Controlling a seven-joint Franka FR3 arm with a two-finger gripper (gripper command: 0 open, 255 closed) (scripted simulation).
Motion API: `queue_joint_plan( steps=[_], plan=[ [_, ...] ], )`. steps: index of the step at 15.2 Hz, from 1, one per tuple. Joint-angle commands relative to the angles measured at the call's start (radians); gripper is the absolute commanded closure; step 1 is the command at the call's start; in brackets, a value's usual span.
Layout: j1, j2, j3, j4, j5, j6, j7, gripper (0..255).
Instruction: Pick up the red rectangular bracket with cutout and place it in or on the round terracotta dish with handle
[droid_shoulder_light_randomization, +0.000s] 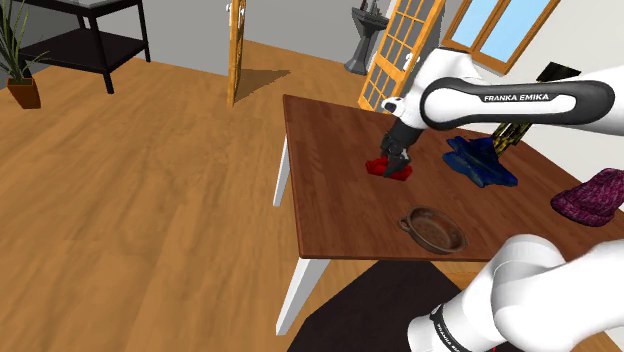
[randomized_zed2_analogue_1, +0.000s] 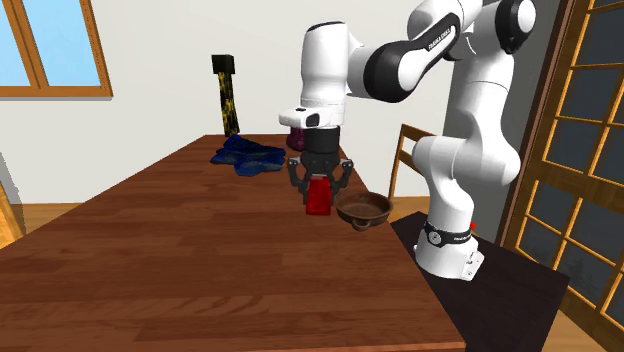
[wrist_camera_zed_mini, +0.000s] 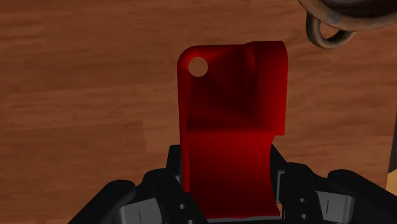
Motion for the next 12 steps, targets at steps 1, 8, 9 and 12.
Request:
queue_joint_plan(
  steps=[1,8,9,12],
  plan=[
    [-0.029,-0.081,-0.003,-0.066,-0.029,-0.013,-0.007,255],
    [-0.156,-0.385,-0.016,-0.255,-0.119,-0.128,-0.065,255],
    [-0.177,-0.430,-0.020,-0.277,-0.130,-0.150,-0.078,255],
    [-0.246,-0.568,-0.035,-0.338,-0.166,-0.227,-0.128,255]
  ],
)
